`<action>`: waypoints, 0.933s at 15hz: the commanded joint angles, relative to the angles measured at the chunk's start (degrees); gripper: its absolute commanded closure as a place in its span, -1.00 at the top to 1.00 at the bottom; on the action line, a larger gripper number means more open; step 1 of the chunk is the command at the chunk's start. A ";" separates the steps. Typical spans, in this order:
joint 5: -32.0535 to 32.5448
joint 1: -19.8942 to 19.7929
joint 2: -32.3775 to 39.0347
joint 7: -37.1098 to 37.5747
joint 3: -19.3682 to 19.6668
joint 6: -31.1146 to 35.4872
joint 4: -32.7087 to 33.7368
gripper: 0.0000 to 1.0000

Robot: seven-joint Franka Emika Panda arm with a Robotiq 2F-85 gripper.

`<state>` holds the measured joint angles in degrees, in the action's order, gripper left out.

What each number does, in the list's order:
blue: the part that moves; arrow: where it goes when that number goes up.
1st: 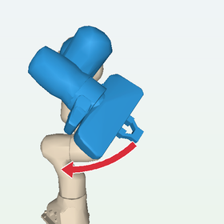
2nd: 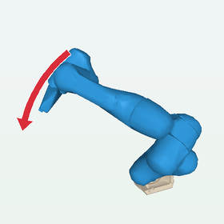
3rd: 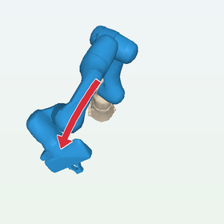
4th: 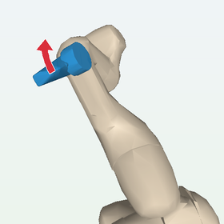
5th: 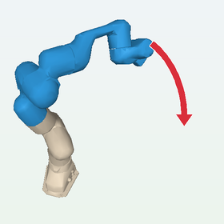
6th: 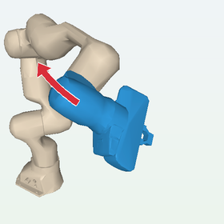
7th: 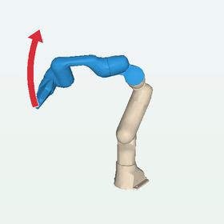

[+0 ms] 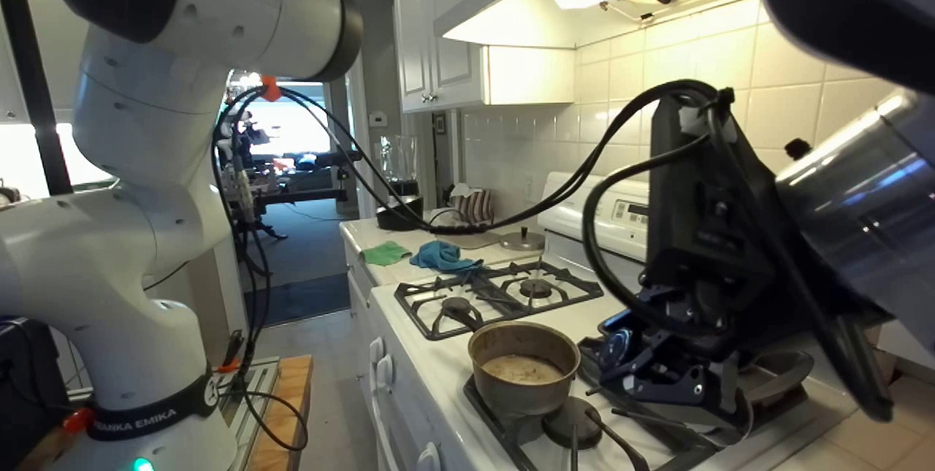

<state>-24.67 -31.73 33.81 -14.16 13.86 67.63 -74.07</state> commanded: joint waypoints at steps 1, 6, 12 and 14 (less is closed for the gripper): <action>-0.47 -2.32 5.05 1.17 -1.56 -5.91 8.65 -0.50; 0.92 -3.08 7.78 1.59 -2.50 -9.08 13.93 -0.50; 6.43 2.27 6.07 -1.19 -1.06 2.54 9.01 -0.50; 7.54 3.53 5.70 -1.18 -1.12 6.12 7.46 -0.50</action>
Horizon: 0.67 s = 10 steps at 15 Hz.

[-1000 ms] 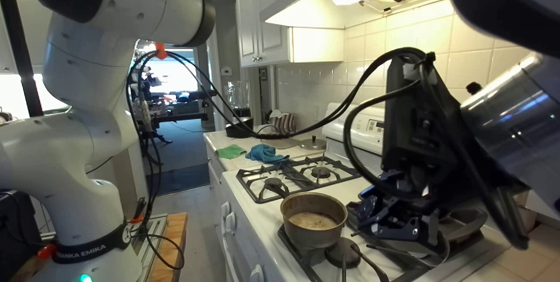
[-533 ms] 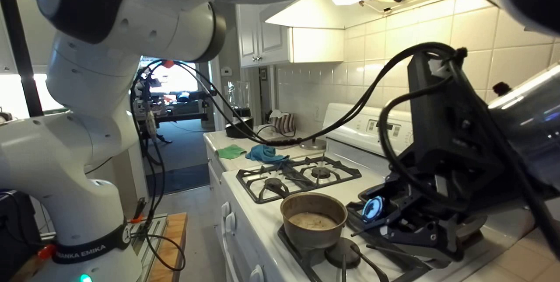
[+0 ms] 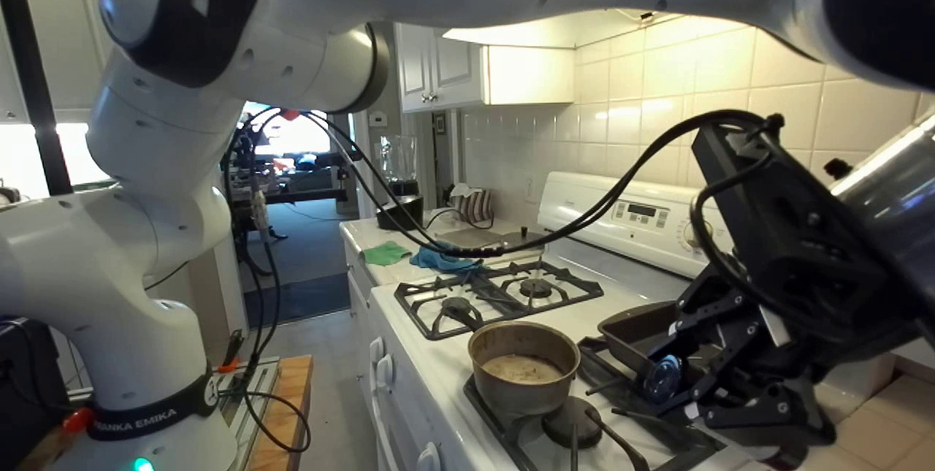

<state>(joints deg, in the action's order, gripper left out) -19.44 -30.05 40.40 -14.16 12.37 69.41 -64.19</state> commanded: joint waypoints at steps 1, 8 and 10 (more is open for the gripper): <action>2.62 2.43 -1.25 -1.10 0.37 5.95 -3.30 -0.50; 1.66 4.72 -2.15 -3.46 -0.21 17.61 -8.91 -0.50; 1.22 5.32 -2.40 -3.88 -0.43 20.97 -10.90 -0.50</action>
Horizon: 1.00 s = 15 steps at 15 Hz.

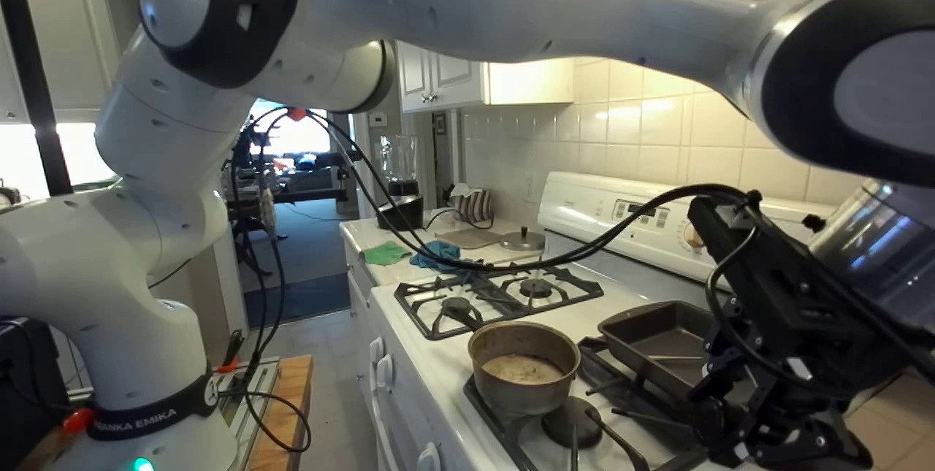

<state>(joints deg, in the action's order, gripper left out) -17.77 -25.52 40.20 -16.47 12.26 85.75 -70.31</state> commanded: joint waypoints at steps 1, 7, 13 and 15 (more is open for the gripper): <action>-0.58 1.08 -2.31 -1.53 -0.41 5.95 -5.60 -0.50; -0.51 3.38 -2.61 -1.18 -0.65 13.61 -9.85 -0.50; 0.70 3.29 -1.92 -0.08 -3.48 22.11 -13.90 -0.50; 0.80 3.32 -1.90 -0.02 -3.94 24.14 -15.20 -0.50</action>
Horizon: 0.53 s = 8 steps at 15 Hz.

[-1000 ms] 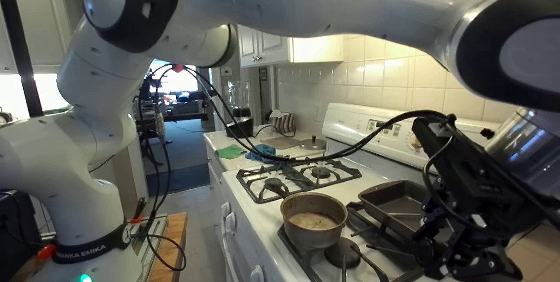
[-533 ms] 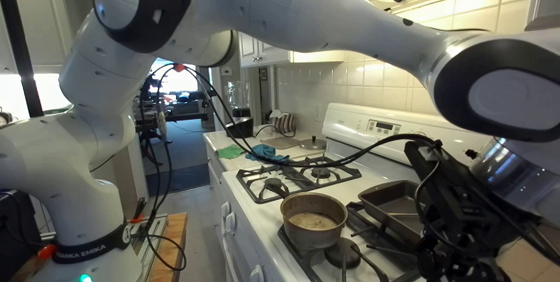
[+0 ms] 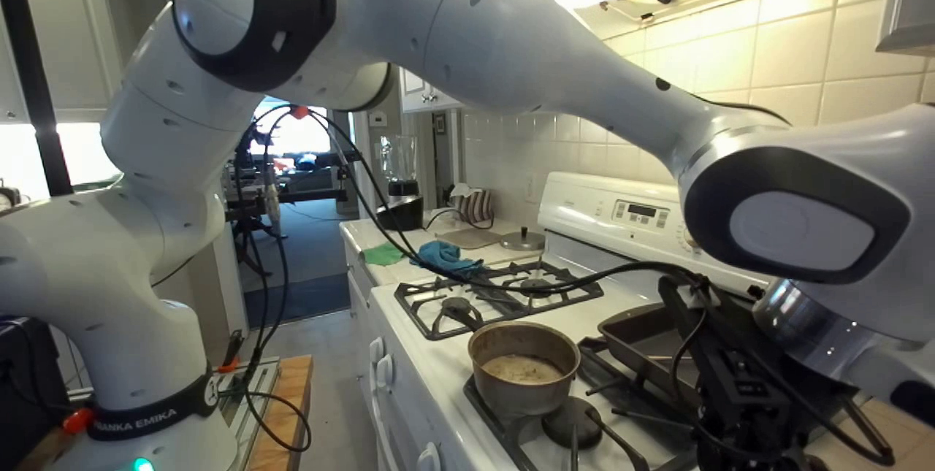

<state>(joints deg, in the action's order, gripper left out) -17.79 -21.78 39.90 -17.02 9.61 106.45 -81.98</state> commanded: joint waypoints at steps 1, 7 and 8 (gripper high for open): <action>0.97 -0.33 -1.75 0.56 -1.39 4.64 -4.31 -0.50; 2.03 -0.14 -2.88 0.49 -1.30 11.49 -7.97 0.80; 2.00 -0.17 -3.10 0.39 -1.34 12.86 -8.45 0.94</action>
<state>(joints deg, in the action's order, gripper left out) -17.18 -21.73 39.60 -17.02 8.93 115.28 -86.36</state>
